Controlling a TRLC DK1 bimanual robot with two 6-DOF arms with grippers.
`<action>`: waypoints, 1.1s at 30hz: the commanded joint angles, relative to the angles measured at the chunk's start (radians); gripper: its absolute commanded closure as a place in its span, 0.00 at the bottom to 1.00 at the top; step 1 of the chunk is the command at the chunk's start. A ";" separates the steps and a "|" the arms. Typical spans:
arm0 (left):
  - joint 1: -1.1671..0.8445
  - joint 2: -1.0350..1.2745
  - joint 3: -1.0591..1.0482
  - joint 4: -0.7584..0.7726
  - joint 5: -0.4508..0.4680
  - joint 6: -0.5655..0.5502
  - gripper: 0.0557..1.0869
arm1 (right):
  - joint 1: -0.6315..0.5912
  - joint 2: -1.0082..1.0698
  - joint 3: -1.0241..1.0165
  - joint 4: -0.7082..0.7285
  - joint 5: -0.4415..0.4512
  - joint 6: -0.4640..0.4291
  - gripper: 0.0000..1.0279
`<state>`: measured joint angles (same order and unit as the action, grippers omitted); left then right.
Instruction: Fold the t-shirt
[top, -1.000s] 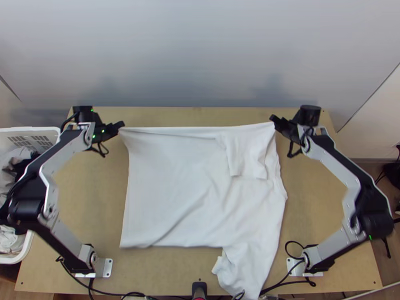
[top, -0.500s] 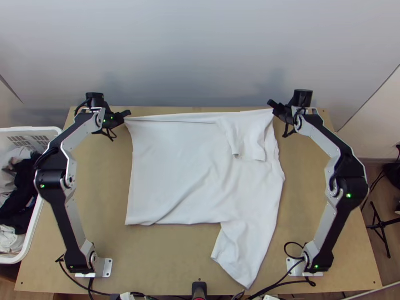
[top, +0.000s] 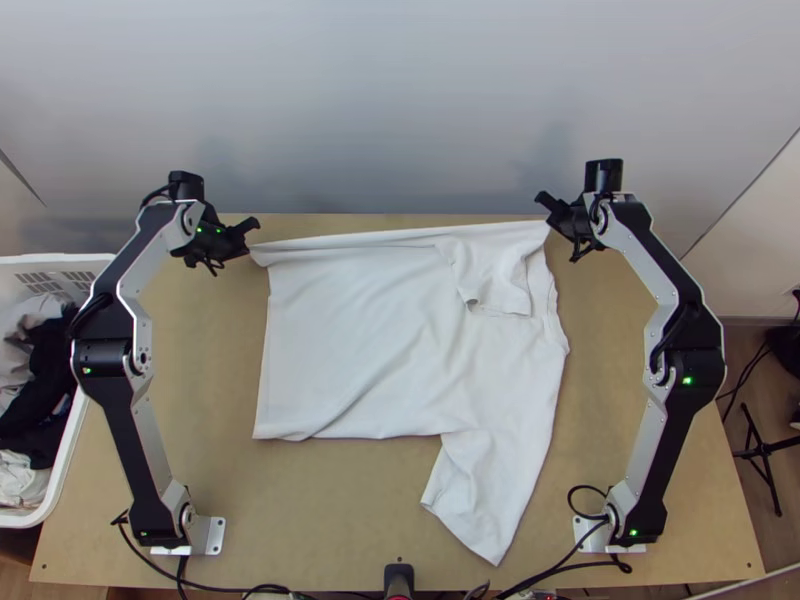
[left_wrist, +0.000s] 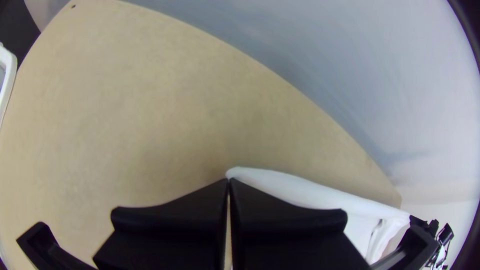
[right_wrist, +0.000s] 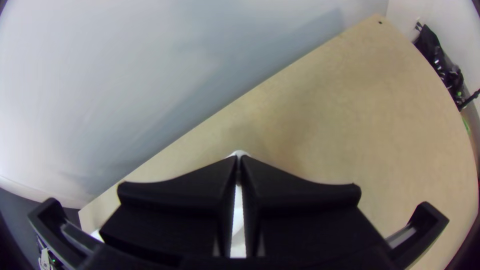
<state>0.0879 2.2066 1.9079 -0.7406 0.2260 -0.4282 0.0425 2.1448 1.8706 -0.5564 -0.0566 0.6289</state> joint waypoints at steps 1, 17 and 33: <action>0.000 -0.033 0.059 -0.252 0.090 -0.012 0.97 | 0.030 -0.019 0.079 -0.237 -0.011 0.028 0.97; -0.037 -0.071 0.141 -0.322 0.151 -0.024 0.97 | 0.036 -0.045 0.044 -0.358 -0.017 0.032 0.97; -0.025 -0.065 0.091 -0.398 0.157 0.051 0.97 | 0.017 -0.089 -0.062 -0.413 -0.015 0.029 0.97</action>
<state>0.0566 2.1437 2.0319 -1.1225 0.3817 -0.4061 0.0681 2.0777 1.8549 -0.9543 -0.0750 0.6575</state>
